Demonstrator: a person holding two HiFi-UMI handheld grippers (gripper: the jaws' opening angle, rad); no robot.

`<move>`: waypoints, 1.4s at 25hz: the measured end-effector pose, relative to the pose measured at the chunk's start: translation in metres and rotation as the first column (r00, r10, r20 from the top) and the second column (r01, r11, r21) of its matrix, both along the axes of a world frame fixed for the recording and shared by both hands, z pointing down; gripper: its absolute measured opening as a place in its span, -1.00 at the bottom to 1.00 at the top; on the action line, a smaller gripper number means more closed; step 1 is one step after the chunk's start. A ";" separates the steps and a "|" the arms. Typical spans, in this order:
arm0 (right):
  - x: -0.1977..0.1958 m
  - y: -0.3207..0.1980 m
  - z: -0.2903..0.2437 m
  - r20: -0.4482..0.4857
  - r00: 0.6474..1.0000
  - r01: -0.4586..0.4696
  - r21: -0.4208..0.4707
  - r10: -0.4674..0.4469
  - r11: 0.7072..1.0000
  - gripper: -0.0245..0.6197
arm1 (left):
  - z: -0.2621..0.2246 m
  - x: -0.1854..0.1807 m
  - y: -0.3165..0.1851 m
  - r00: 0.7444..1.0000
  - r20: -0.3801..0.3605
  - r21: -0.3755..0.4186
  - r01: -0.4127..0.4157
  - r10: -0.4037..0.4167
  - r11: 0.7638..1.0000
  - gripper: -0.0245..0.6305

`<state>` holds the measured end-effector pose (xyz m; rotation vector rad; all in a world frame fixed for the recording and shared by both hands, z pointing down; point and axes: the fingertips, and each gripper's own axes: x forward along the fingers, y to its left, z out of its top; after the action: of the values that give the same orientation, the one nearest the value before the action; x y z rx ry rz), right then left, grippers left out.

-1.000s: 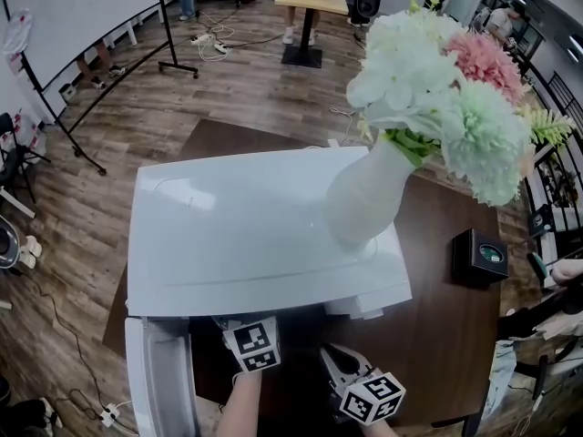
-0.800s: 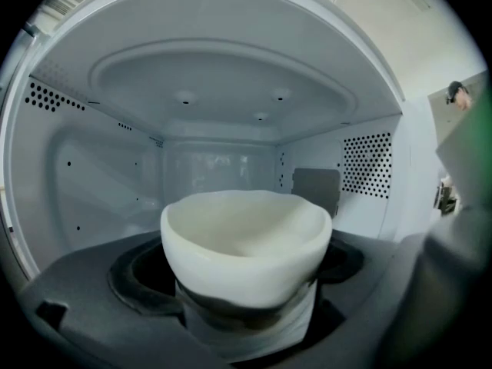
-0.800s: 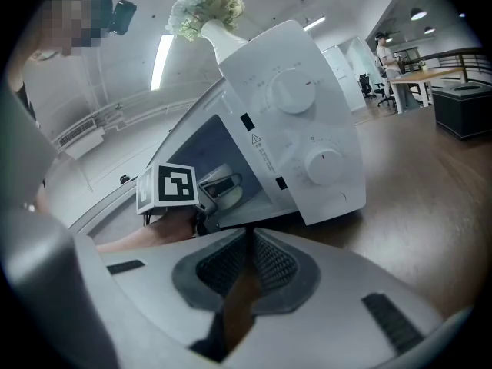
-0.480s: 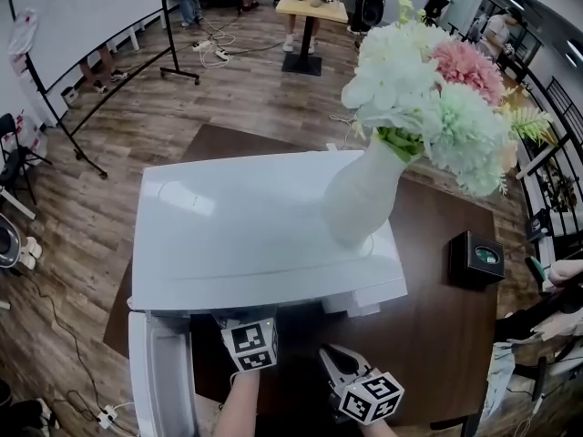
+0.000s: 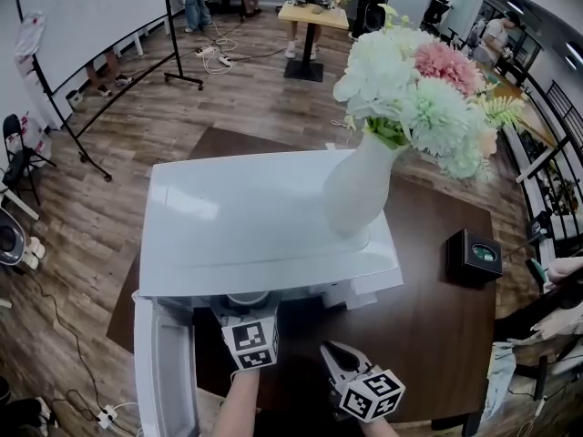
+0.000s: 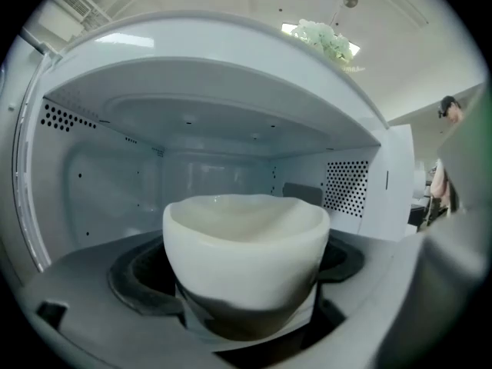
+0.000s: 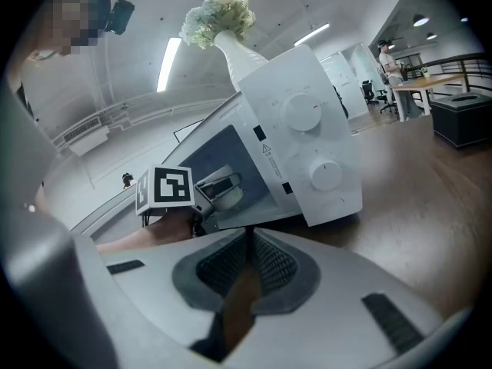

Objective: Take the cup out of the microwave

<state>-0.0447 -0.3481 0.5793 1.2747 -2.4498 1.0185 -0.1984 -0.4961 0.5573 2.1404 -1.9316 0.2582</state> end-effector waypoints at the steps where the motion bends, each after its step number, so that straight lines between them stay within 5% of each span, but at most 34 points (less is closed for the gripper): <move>1: 0.000 0.001 -0.001 0.000 1.000 -0.001 0.004 0.001 1.000 -0.93 | -0.001 0.000 0.002 1.000 -0.001 -0.002 0.000 0.000 1.000 0.60; 35: 0.020 0.108 -0.045 0.008 0.998 -0.063 0.127 0.062 0.990 -0.93 | -0.051 0.018 0.143 0.994 -0.042 0.066 -0.103 0.106 0.992 0.60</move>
<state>-0.0245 -0.2402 0.5344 1.3975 -2.5285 0.8932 -0.1800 -0.3536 0.5063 2.2715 -1.8298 0.1676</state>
